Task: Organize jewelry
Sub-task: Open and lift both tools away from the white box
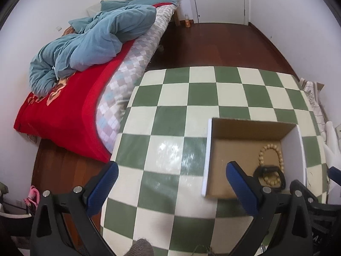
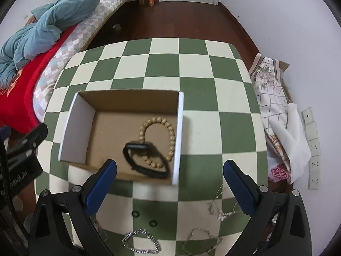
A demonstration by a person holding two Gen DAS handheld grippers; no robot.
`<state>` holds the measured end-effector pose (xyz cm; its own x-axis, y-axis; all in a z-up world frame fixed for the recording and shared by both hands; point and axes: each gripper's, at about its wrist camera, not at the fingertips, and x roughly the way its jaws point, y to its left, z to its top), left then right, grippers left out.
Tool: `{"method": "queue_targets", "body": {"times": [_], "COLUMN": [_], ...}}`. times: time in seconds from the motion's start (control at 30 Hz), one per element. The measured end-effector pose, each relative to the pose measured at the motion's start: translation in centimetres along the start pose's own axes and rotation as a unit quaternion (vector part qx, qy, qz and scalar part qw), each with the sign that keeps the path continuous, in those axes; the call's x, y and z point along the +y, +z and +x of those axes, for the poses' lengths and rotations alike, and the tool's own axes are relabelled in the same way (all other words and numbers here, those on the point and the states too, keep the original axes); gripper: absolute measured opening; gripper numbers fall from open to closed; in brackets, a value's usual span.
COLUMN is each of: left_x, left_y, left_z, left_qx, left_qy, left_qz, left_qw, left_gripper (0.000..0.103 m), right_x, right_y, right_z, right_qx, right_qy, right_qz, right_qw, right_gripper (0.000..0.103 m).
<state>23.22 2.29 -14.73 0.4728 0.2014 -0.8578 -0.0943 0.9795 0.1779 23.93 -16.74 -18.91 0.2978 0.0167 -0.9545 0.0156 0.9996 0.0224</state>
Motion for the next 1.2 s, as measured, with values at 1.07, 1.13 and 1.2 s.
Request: {"method": "queue_targets", "body": {"times": [1.07, 1.13, 1.2], "left_x": [3.7, 3.3, 2.9], "left_y": [-9.5, -11.1, -12.6], "left_z": [-9.1, -7.2, -5.0], "left_qx": [-0.019, 0.009, 0.037], "left_qy": [-0.026, -0.02, -0.022], "left_qz": [-0.016, -0.005, 0.002], "left_qw": [0.9994, 0.9997, 0.9991], "left_gripper": [0.103, 0.103, 0.102], "right_x": [-2.9, -4.0, -5.0], "right_y": [-10.8, -12.1, -13.4], "right_z": [-12.4, -10.5, -8.3], "right_qx": [-0.064, -0.04, -0.008], "right_qy": [0.017, 0.018, 0.029], "right_qz": [0.045, 0.055, 0.067], "right_qw": [0.997, 0.998, 0.997], "right_gripper": [0.101, 0.101, 0.095]}}
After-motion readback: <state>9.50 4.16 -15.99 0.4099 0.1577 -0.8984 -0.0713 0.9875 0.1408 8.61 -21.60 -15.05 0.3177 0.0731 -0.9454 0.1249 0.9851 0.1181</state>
